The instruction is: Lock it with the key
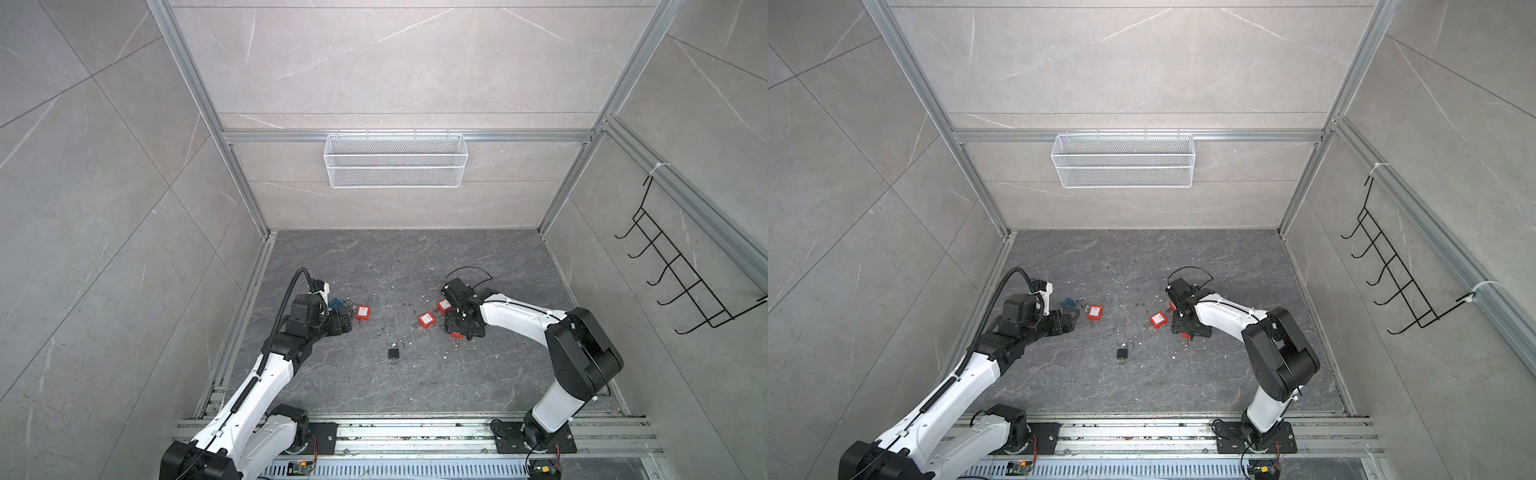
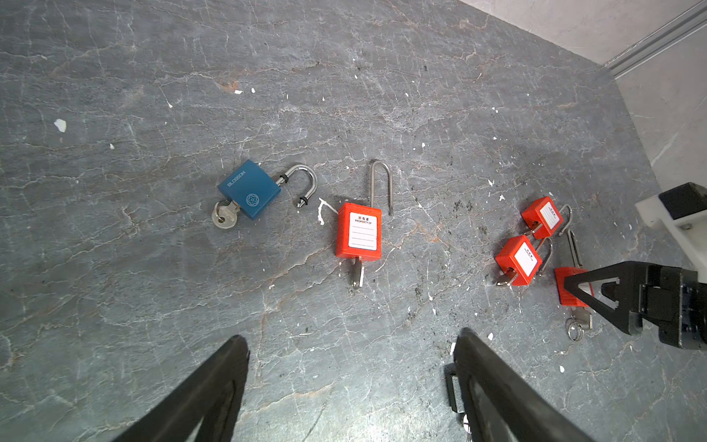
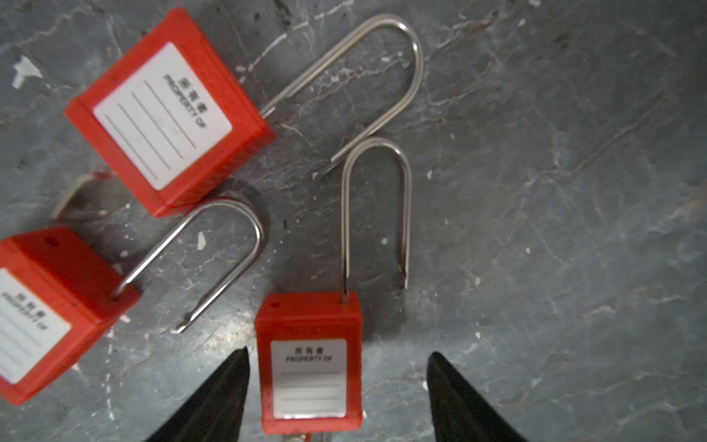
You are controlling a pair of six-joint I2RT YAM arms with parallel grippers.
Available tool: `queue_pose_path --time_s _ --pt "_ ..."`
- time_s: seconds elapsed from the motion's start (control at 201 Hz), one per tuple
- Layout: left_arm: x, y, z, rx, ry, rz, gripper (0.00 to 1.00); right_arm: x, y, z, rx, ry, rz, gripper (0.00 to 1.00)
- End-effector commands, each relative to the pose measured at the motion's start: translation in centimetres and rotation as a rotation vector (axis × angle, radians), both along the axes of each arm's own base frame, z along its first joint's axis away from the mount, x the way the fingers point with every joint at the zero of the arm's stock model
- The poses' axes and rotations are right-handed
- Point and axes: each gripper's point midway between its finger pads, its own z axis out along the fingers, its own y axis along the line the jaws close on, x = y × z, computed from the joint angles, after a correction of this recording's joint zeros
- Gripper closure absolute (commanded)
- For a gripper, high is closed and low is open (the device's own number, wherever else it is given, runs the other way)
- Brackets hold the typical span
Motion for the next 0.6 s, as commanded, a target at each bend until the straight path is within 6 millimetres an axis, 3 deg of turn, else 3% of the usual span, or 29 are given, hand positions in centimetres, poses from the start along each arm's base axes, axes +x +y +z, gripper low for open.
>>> queue_pose_path --time_s 0.0,0.593 --pt "0.4 0.0 0.8 0.003 -0.01 0.015 0.13 0.1 0.4 -0.2 -0.018 0.031 0.031 0.29" --pt "0.2 0.1 2.0 0.024 -0.028 0.016 0.13 -0.9 0.9 -2.0 -0.002 0.098 0.067 0.45"
